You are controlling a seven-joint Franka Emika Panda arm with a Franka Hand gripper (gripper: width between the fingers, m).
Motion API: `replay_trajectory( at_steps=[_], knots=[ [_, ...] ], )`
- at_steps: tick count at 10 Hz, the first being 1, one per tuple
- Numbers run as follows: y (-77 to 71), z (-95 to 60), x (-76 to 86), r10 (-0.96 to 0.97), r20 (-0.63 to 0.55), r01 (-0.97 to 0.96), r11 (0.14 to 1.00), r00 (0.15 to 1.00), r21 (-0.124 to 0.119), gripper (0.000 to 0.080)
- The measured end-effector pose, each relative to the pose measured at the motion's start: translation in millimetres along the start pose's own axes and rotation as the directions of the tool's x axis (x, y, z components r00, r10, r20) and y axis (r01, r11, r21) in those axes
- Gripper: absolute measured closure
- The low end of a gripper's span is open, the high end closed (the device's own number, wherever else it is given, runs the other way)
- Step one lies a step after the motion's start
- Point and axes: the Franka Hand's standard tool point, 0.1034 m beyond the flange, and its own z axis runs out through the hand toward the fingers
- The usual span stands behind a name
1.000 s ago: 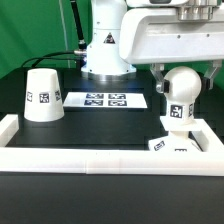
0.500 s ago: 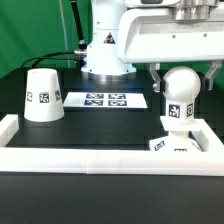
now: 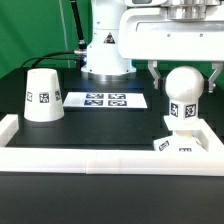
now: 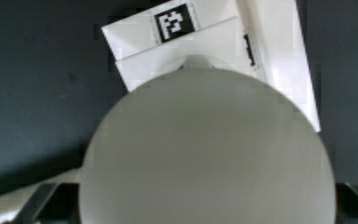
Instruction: Assemble lamp
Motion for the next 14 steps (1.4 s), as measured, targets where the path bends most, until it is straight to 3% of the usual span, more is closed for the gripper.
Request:
replay_trajectory(
  at_steps=[4,7,10,12,14],
  knots=[
    [1.9,0.5,-4.3,0.311,0.009,-0.311,0.950,0.950,-0.011,0.0225],
    [1.4,1.8,-8.7,0.616,0.010,-0.616,0.788,0.788,-0.017,0.0225],
    [-0.5,2.5,-9.6,0.794,0.030,-0.794,0.607,0.607,-0.013,0.0227],
    [-2.7,2.9,-10.8,0.848,0.039,-0.848,0.530,0.529,-0.017,0.0234],
    [-4.1,3.1,-10.7,0.857,0.038,-0.857,0.514,0.514,-0.015,0.0238]
  ],
)
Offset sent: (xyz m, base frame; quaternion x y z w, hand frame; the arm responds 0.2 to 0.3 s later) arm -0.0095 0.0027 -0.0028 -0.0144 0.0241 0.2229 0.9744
